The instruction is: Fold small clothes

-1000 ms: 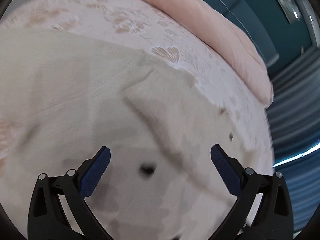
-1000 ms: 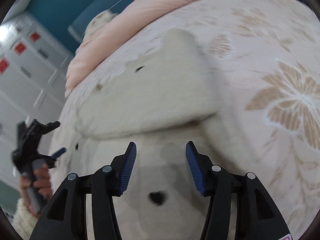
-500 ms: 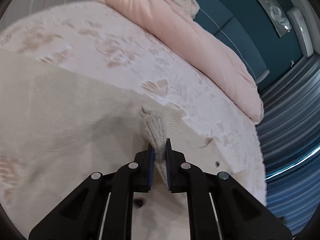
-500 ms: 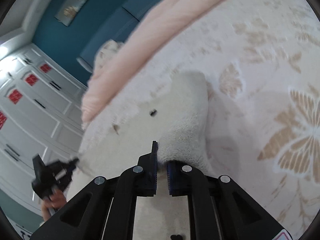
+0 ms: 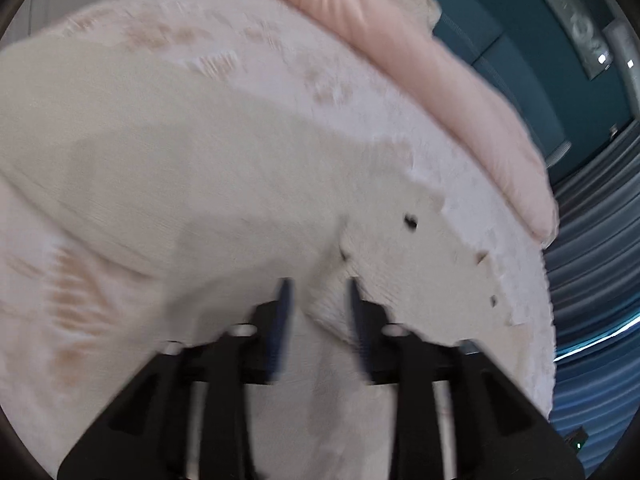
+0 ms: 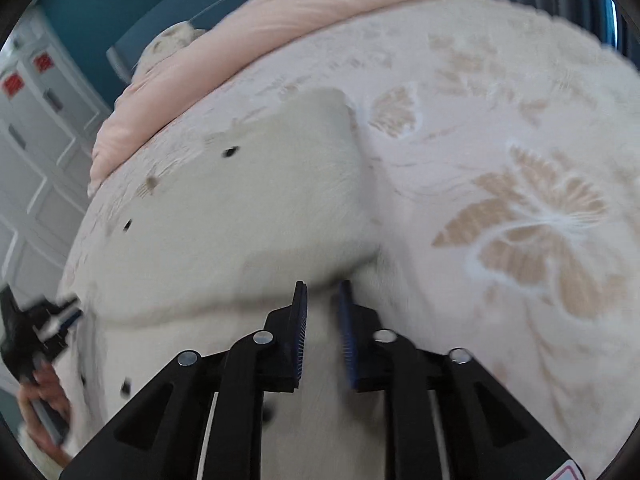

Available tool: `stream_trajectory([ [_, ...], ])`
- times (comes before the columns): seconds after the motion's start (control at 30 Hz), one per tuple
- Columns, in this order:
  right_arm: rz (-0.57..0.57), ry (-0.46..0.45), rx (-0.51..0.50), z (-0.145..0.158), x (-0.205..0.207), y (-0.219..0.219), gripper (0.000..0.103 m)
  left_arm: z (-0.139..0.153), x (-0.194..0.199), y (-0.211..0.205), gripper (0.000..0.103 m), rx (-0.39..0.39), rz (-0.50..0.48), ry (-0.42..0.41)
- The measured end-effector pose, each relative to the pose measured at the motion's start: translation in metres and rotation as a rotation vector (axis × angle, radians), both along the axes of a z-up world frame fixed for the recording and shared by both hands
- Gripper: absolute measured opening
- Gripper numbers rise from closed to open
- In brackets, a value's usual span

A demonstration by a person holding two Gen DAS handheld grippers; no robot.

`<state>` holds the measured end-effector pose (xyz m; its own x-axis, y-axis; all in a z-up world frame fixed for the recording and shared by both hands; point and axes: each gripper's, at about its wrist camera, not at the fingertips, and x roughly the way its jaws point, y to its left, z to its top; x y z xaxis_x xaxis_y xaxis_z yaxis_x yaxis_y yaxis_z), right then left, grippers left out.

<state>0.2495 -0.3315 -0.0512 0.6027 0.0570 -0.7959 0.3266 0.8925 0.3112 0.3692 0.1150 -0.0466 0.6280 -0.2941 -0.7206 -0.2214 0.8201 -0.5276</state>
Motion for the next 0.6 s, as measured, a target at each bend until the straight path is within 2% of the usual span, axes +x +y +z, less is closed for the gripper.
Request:
stream_trajectory([
  [0.03, 0.023, -0.014, -0.029, 0.006, -0.014, 0.009, 0.030, 0.007, -0.011, 0.019, 0.069, 0.018, 0.032, -0.020],
  [0.07, 0.050, -0.021, -0.055, 0.012, -0.026, 0.018, 0.036, 0.010, -0.023, 0.036, 0.080, 0.032, 0.061, -0.034],
  [0.1, 0.083, -0.020, -0.101, 0.017, -0.041, 0.033, 0.044, 0.014, -0.033, 0.067, 0.083, 0.060, 0.116, -0.037],
  [0.13, 0.107, -0.016, -0.136, 0.019, -0.055, 0.046, 0.047, 0.014, -0.039, 0.090, 0.085, 0.068, 0.150, -0.028],
  [0.2, 0.158, 0.004, -0.166, 0.016, -0.081, 0.069, 0.049, 0.012, -0.049, 0.140, 0.085, 0.086, 0.232, 0.016],
  [0.27, 0.188, 0.043, -0.176, 0.012, -0.103, 0.095, 0.049, 0.007, -0.063, 0.203, 0.085, 0.092, 0.362, 0.054],
  [0.37, 0.202, 0.074, -0.123, 0.005, -0.125, 0.124, 0.051, 0.001, -0.066, 0.276, 0.085, 0.109, 0.510, 0.096],
  [0.4, 0.205, 0.086, -0.098, 0.003, -0.131, 0.134, 0.055, -0.004, -0.063, 0.297, 0.085, 0.099, 0.549, 0.112],
  [0.5, 0.212, 0.114, -0.072, 0.001, -0.141, 0.156, 0.058, -0.017, -0.053, 0.334, 0.085, 0.037, 0.624, 0.129],
  [0.57, 0.211, 0.125, -0.081, 0.005, -0.141, 0.165, 0.059, -0.016, -0.046, 0.338, 0.081, 0.065, 0.645, 0.117],
  [0.6, 0.209, 0.125, -0.074, 0.007, -0.140, 0.168, 0.059, -0.014, -0.042, 0.339, 0.074, 0.095, 0.643, 0.122],
])
